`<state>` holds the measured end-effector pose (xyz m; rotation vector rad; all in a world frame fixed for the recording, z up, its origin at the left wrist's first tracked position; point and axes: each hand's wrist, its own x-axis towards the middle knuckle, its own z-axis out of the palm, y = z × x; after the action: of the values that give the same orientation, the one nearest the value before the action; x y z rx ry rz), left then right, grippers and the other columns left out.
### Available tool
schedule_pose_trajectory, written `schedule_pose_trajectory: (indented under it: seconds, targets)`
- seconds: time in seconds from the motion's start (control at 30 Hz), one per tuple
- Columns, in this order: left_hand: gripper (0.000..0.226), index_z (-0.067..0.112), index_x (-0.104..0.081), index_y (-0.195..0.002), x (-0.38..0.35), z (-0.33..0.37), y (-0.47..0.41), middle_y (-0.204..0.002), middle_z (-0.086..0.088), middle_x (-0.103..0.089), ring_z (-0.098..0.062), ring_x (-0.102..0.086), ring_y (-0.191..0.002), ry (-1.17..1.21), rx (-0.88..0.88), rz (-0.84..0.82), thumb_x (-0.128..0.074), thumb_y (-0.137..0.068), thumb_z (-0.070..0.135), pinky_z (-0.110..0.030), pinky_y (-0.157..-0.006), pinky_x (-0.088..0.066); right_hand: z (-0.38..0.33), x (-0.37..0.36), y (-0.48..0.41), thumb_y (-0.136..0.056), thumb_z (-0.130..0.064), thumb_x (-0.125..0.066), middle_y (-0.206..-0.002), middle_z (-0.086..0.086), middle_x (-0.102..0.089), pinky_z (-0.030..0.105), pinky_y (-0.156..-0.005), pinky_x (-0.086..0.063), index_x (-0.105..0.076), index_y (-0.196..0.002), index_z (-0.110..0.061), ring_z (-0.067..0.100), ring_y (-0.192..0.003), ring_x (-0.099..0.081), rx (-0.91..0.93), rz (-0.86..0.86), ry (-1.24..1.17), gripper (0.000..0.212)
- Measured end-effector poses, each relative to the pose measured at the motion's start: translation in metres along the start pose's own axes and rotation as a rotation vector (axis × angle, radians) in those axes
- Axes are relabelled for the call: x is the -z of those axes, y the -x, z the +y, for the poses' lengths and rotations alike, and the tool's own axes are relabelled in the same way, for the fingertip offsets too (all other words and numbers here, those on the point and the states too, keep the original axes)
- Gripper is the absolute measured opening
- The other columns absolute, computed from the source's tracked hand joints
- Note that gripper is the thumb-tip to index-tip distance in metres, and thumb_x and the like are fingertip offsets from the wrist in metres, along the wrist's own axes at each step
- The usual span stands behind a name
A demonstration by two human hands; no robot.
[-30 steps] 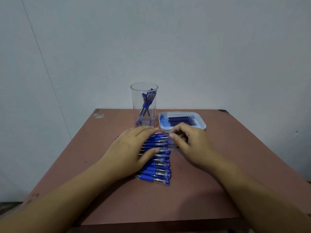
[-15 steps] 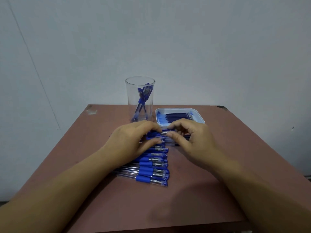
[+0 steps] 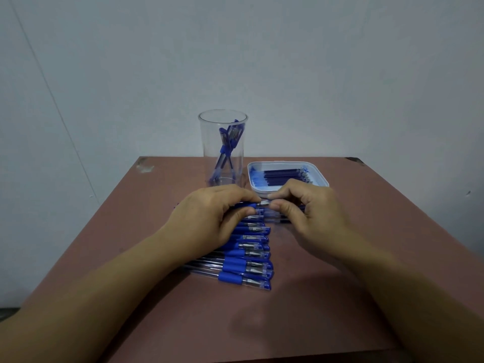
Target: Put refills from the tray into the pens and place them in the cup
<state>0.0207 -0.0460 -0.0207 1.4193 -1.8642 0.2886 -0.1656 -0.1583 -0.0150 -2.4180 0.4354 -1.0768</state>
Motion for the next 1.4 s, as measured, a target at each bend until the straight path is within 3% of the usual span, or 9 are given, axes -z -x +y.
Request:
schedule_pose_trajectory:
  seconds: [0.13, 0.3, 0.43, 0.53, 0.73, 0.93, 1.13, 1.23, 1.4]
  targets:
    - [0.028, 0.025, -0.07, -0.114, 0.002, 0.004, 0.0, -0.1, 0.013, -0.073, 0.0, -0.066, -0.085, 0.045, 0.079, -0.039, -0.057, -0.092, 0.037, -0.024, -0.072, -0.056, 0.001, 0.001, 0.001, -0.089, -0.019, -0.066, -0.077, -0.028, -0.063, 0.007, -0.064, -0.042, -0.069, -0.088, -0.02, -0.004, -0.077, -0.061, 0.009, -0.006, 0.028, 0.004]
    - [0.021, 0.029, -0.071, -0.111, 0.001, 0.008, 0.0, -0.089, 0.017, -0.072, 0.002, -0.065, -0.077, 0.13, 0.164, -0.069, -0.062, -0.093, 0.027, -0.016, -0.067, -0.051, 0.0, 0.005, 0.001, -0.09, -0.018, -0.066, -0.078, -0.023, -0.065, 0.007, -0.064, -0.041, -0.069, -0.087, -0.021, -0.003, -0.076, -0.062, 0.013, -0.033, 0.008, 0.005]
    - [0.021, 0.031, -0.072, -0.111, 0.001, 0.01, -0.001, -0.088, 0.017, -0.073, -0.006, -0.067, -0.078, 0.219, 0.231, -0.102, -0.061, -0.093, 0.029, -0.021, -0.068, -0.052, 0.0, 0.007, 0.001, -0.09, -0.019, -0.065, -0.08, -0.02, -0.066, 0.009, -0.064, -0.043, -0.067, -0.086, -0.025, 0.001, -0.076, -0.063, 0.011, -0.051, 0.004, 0.008]
    - [0.023, 0.037, -0.07, -0.112, 0.002, 0.01, 0.001, -0.092, 0.028, -0.07, 0.0, -0.066, -0.084, 0.26, 0.267, -0.138, -0.059, -0.092, 0.031, -0.011, -0.072, -0.048, 0.001, 0.011, 0.0, -0.09, -0.017, -0.065, -0.084, -0.023, -0.066, 0.009, -0.065, -0.043, -0.068, -0.087, -0.024, -0.001, -0.078, -0.062, -0.008, -0.052, -0.001, 0.008]
    - [0.028, 0.038, -0.069, -0.118, 0.003, 0.007, 0.003, -0.1, 0.023, -0.071, 0.01, -0.063, -0.088, 0.085, 0.246, -0.156, -0.064, -0.09, 0.036, -0.012, -0.076, -0.048, 0.001, 0.014, -0.002, -0.087, -0.025, -0.067, -0.079, -0.017, -0.068, 0.017, -0.066, -0.05, -0.061, -0.084, -0.04, 0.006, -0.075, -0.064, -0.047, -0.086, -0.03, 0.017]
    - [0.049, 0.035, -0.071, -0.112, 0.012, -0.001, 0.007, -0.094, 0.018, -0.073, 0.004, -0.064, -0.081, -0.003, 0.288, -0.156, -0.05, -0.078, 0.063, -0.019, -0.073, -0.053, 0.008, 0.028, 0.0, -0.085, -0.012, -0.072, -0.08, 0.005, -0.065, 0.016, -0.064, -0.045, -0.065, -0.087, -0.028, 0.017, -0.068, -0.054, -0.182, -0.083, -0.094, 0.017]
    - [0.044, 0.032, -0.072, -0.108, 0.015, -0.002, 0.006, -0.09, 0.018, -0.073, 0.007, -0.064, -0.077, 0.027, 0.251, -0.075, -0.051, -0.08, 0.061, -0.012, -0.069, -0.047, 0.008, 0.033, 0.001, -0.083, -0.012, -0.074, -0.071, -0.007, -0.059, 0.015, -0.06, -0.045, -0.066, -0.084, -0.024, 0.001, -0.06, -0.049, -0.274, -0.193, -0.105, 0.014]
    - [0.041, 0.03, -0.072, -0.104, 0.014, -0.001, 0.006, -0.089, 0.02, -0.071, 0.002, -0.066, -0.081, 0.04, 0.233, -0.023, -0.054, -0.081, 0.058, -0.009, -0.068, -0.048, 0.005, 0.038, 0.002, -0.082, -0.016, -0.076, -0.064, -0.012, -0.057, 0.013, -0.056, -0.042, -0.068, -0.084, -0.019, -0.002, -0.057, -0.048, -0.341, -0.33, -0.11, 0.009]
    - [0.037, 0.025, -0.073, -0.104, 0.013, 0.001, 0.006, -0.089, 0.024, -0.067, 0.006, -0.064, -0.083, 0.068, 0.185, 0.033, -0.059, -0.083, 0.052, -0.003, -0.068, -0.045, 0.005, 0.043, 0.004, -0.08, -0.024, -0.078, -0.077, -0.001, -0.067, 0.017, -0.061, -0.045, -0.069, -0.087, -0.02, 0.001, -0.062, -0.055, -0.46, -0.578, -0.057, 0.012]
